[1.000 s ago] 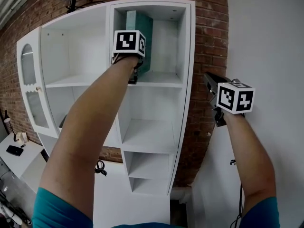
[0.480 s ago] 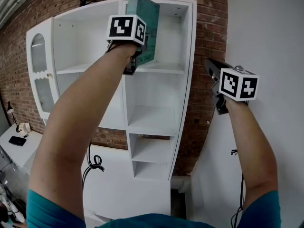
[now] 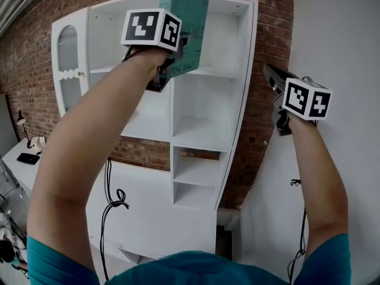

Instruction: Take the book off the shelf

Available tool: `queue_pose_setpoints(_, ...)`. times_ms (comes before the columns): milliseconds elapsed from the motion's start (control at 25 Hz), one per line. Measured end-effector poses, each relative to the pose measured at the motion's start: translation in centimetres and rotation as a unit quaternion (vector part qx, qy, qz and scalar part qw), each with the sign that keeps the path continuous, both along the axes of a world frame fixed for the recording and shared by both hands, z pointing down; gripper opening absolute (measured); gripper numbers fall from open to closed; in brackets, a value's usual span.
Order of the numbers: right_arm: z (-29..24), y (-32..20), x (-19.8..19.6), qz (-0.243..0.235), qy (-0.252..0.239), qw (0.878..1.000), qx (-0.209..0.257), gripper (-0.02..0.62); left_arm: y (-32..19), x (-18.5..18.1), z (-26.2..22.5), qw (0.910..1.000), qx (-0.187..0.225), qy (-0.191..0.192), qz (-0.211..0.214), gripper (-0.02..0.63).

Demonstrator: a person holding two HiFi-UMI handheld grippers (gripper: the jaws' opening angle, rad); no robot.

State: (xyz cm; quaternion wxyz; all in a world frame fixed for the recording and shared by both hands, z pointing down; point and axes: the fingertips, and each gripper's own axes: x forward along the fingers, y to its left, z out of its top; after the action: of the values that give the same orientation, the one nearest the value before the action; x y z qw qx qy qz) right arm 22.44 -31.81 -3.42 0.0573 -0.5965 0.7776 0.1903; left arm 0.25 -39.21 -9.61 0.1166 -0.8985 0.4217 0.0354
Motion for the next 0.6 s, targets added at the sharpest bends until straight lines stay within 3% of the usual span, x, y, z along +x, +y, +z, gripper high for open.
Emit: queue_pose_setpoints(600,4.5,1.8,-2.4,-0.048,-0.013,0.999,-0.020,0.023,3.9,-5.9,10.2,0.9996,-0.021,-0.012,0.015,0.163)
